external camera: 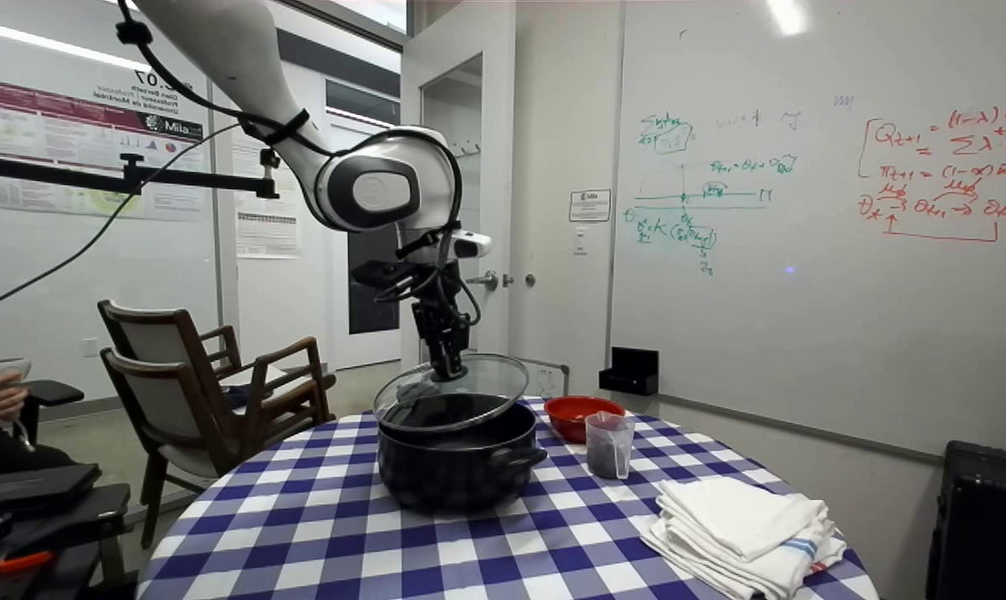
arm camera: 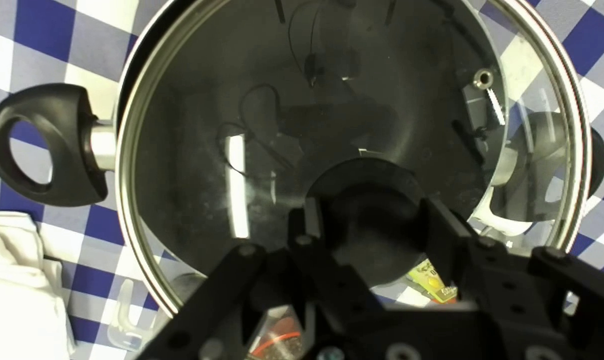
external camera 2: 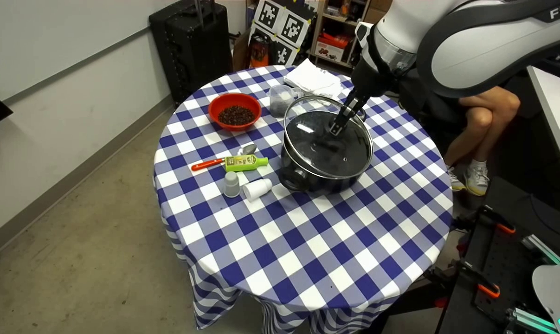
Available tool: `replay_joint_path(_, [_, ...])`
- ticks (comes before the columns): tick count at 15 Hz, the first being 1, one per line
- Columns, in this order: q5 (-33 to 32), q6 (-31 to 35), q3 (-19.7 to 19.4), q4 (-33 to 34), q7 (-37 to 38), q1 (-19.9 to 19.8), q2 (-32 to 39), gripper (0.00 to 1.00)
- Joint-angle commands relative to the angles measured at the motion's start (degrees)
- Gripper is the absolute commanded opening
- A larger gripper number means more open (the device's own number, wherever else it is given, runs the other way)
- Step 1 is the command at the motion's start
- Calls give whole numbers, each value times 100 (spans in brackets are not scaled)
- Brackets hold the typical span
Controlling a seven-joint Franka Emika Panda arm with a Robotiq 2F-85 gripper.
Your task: Pick the lid and put it on the pot
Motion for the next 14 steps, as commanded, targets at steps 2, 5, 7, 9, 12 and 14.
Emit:
replay_joint_path(2, [-30,-169,-39,221,-109,-19,65,26])
replay_joint_path(5, [-36,-169,-60,252,-115,-40,97,26])
replay_joint_path(7, [-14,-157,-69,274,-127,-66,117,26])
replay_joint_path(9, [8,-166,-69,295,-138,-98,143,26])
replay_joint_path(12, [24,-175,-71,301,-151,-143,183,26])
replay_joint_path(14, [19,-206,-71,311,-151,-161,202,26])
